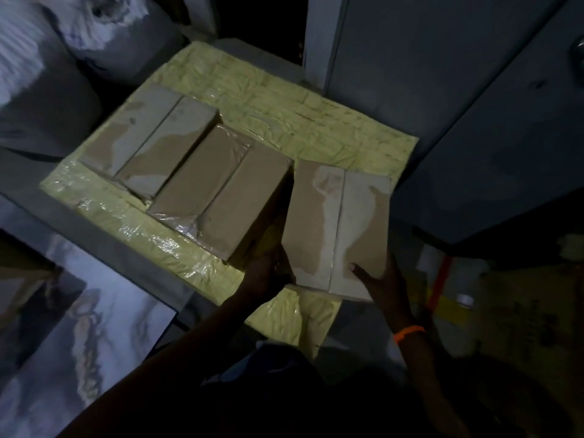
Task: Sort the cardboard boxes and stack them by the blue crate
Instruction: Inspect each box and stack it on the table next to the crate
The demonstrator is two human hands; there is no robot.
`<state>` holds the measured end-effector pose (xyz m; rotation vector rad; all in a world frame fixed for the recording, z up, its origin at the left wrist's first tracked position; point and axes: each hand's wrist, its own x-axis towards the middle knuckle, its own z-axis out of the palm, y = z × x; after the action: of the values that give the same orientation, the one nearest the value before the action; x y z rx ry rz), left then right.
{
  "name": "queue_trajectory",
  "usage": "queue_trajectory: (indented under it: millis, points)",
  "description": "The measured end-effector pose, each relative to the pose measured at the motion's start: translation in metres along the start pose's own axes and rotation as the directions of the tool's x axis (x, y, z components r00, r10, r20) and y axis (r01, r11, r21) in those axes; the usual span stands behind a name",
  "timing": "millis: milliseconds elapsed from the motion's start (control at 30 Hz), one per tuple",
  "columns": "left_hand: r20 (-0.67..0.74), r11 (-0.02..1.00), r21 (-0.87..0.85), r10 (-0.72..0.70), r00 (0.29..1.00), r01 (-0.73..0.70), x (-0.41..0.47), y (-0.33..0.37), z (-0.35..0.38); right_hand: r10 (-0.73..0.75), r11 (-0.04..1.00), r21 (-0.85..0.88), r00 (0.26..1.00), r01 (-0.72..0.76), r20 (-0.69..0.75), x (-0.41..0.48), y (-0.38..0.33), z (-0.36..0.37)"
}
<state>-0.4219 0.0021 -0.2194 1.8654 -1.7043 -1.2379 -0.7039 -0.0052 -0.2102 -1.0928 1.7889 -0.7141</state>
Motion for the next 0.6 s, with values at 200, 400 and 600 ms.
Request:
queue_trajectory:
  millis: [200, 400, 600]
  points:
    - [0.066, 0.993, -0.118, 0.018, 0.998, -0.011, -0.02, 0.025, -0.016, -0.026, 0.998, 0.062, 1.0, 0.027, -0.008, -0.019, -0.014, -0.03]
    - [-0.043, 0.945, -0.288, 0.151, 0.988, -0.157, -0.075, 0.058, -0.055, -0.177, 0.981, 0.084, 0.984, 0.176, 0.006, -0.072, -0.065, -0.059]
    - [-0.265, 0.822, -0.538, 0.046, 0.963, -0.187, -0.174, 0.044, -0.087, -0.345, 0.929, 0.158, 0.937, 0.335, 0.044, -0.155, -0.112, -0.032]
